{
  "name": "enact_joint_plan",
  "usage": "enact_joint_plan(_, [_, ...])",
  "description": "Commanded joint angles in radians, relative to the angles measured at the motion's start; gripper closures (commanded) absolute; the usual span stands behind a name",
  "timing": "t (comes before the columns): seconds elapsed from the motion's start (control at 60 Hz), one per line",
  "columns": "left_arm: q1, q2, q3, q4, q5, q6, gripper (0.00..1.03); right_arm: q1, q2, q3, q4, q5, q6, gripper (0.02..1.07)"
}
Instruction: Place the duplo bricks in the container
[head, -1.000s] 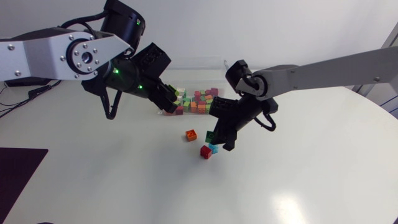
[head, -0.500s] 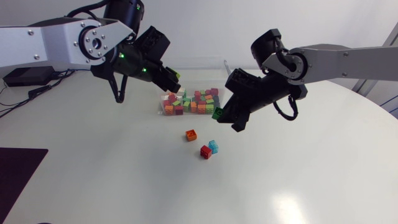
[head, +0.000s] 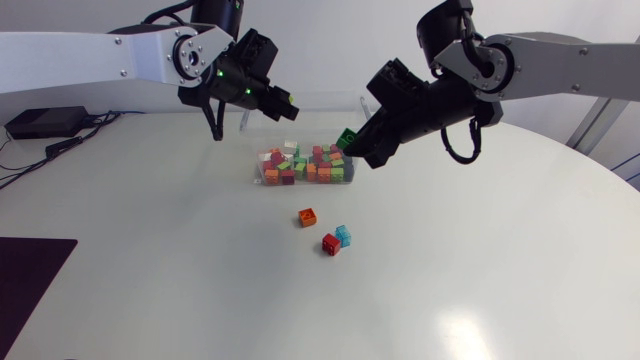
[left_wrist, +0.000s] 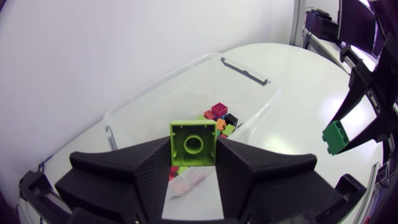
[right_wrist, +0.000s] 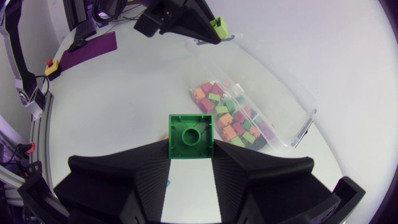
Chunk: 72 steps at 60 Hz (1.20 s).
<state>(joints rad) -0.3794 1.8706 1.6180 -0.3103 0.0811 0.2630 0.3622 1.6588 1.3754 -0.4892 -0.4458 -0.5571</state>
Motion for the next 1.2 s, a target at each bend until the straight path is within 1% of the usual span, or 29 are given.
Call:
enact_joint_plan(0.0, [0.019, 0.064, 0.063, 0.011, 0.009, -0.041, 0.68, -0.012, 0.009, 0.040, 0.014, -0.007, 0.039, 0.91])
enact_joint_plan(0.15, [0.033, 0.124, 0.106, 0.020, 0.009, -0.048, 0.68, -0.017, 0.035, 0.079, 0.035, -0.005, 0.077, 0.91])
enact_joint_plan(0.233, [0.039, 0.145, 0.115, 0.043, 0.008, -0.057, 0.67, -0.017, 0.052, 0.103, 0.049, -0.005, 0.105, 0.91])
enact_joint_plan(0.3, [0.050, 0.162, 0.129, 0.057, -0.012, -0.067, 0.64, -0.016, 0.067, 0.123, 0.063, -0.002, 0.121, 0.91])
enact_joint_plan(0.35, [0.057, 0.177, 0.140, 0.060, -0.027, -0.068, 0.51, -0.012, 0.084, 0.143, 0.066, 0.001, 0.129, 0.91])
enact_joint_plan(0.367, [0.060, 0.180, 0.143, 0.060, -0.035, -0.068, 0.37, -0.011, 0.094, 0.157, 0.066, 0.002, 0.135, 0.91])
enact_joint_plan(0.383, [0.060, 0.182, 0.143, 0.060, -0.044, -0.068, 0.29, -0.011, 0.099, 0.162, 0.066, 0.002, 0.138, 0.91])
enact_joint_plan(0.433, [0.065, 0.179, 0.138, 0.062, -0.057, -0.062, 0.11, -0.008, 0.119, 0.185, 0.078, 0.006, 0.154, 0.91])
enact_joint_plan(0.467, [0.070, 0.174, 0.135, 0.062, -0.061, -0.059, 0.06, -0.008, 0.133, 0.195, 0.090, 0.013, 0.161, 0.91])
enact_joint_plan(0.583, [0.088, 0.119, 0.098, 0.063, -0.063, -0.045, 0.05, -0.008, 0.182, 0.246, 0.106, 0.024, 0.183, 0.91])
enact_joint_plan(0.667, [0.093, 0.047, 0.033, 0.063, -0.063, -0.004, 0.05, -0.011, 0.223, 0.289, 0.113, 0.025, 0.198, 0.91])
enact_joint_plan(0.7, [0.093, -0.008, -0.029, 0.066, -0.060, 0.045, 0.05, -0.011, 0.251, 0.317, 0.116, 0.029, 0.209, 0.91])
enact_joint_plan(0.767, [0.094, -0.067, -0.098, 0.071, -0.055, 0.085, 0.05, -0.009, 0.283, 0.353, 0.116, 0.036, 0.214, 0.91])
enact_joint_plan(0.883, [0.114, -0.157, -0.196, 0.066, 0.002, 0.139, 0.05, -0.005, 0.343, 0.427, 0.120, 0.048, 0.229, 0.91])
enact_joint_plan(1.017, [0.140, -0.228, -0.267, 0.022, 0.066, 0.200, 0.05, -0.005, 0.410, 0.499, 0.133, 0.053, 0.253, 0.91])
enact_joint_plan(1.183, [0.145, -0.278, -0.349, -0.021, 0.124, 0.288, 0.05, 0.000, 0.484, 0.567, 0.144, 0.071, 0.269, 0.91])
